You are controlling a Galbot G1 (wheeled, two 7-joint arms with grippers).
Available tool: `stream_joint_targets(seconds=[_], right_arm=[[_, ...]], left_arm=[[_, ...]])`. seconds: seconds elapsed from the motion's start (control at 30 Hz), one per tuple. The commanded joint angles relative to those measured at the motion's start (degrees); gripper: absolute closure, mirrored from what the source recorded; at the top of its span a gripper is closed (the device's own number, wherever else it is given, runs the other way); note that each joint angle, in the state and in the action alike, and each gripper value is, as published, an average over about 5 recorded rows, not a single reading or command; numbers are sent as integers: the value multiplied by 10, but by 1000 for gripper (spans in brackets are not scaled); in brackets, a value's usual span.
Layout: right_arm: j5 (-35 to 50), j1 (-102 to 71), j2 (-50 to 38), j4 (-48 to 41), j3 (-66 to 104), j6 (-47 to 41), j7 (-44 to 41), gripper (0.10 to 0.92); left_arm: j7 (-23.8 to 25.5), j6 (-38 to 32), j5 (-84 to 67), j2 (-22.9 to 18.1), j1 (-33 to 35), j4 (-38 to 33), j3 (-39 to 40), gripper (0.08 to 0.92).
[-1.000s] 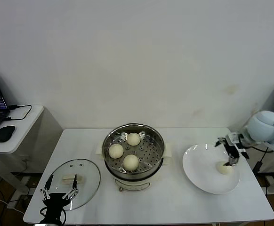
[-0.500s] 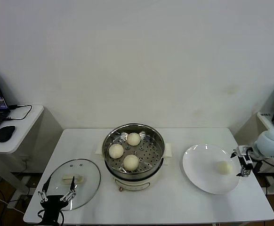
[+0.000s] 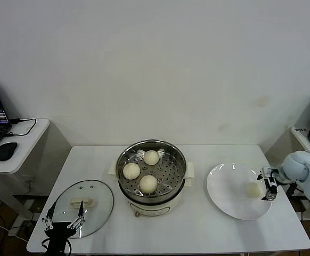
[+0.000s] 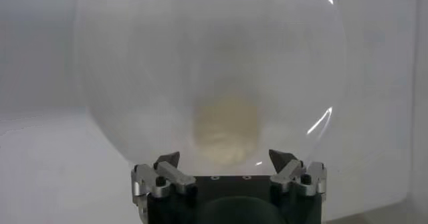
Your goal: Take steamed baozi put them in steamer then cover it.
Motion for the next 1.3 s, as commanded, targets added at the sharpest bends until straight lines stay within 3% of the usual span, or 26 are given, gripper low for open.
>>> stream_joint_targets(seconds=[0.03,0.23,0.63,1.03,1.3], right_arm=[[-18,-13,44,-45,17,2,9,203],[-23,-11,48,-51,19,-1,8,229],[12,35,18,-14,-9,-12,-14,407],[182,287,-79,133,-212,-89,-34,419],[320,537,-48,227,-413,-154,-1,409]], left_arm=[[0,0,1,-1,-1,2,1,177],[0,0,1,-1,-2,3,1,177],[0,0,1,-1,0,-1,1,177],[-1,-1,5,-1,-15,4,15,177],[-1,0,6,3,-24,3,26,177]])
